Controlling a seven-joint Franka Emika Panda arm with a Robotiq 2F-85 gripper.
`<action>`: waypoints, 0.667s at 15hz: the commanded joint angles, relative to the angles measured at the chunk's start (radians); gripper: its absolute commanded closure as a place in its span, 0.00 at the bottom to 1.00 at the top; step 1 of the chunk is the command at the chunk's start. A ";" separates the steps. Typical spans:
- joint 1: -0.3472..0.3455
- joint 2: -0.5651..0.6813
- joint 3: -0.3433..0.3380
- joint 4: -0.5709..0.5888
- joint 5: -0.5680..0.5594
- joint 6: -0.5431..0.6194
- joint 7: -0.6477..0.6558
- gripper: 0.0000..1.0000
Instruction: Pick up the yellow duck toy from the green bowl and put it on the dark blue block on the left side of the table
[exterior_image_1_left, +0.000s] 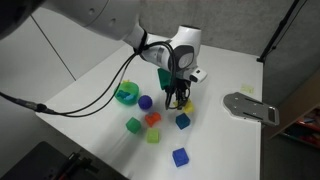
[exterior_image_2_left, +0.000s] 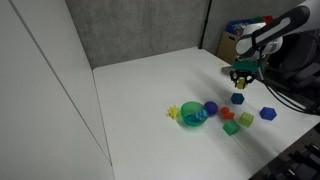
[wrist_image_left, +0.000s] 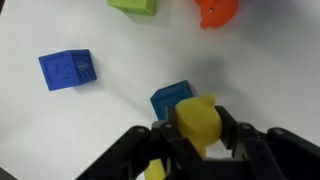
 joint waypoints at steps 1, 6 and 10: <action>-0.026 0.015 -0.004 -0.021 0.010 0.025 -0.014 0.83; -0.043 0.070 -0.012 -0.007 0.008 0.049 -0.015 0.83; -0.037 0.100 -0.020 -0.002 0.000 0.062 -0.015 0.83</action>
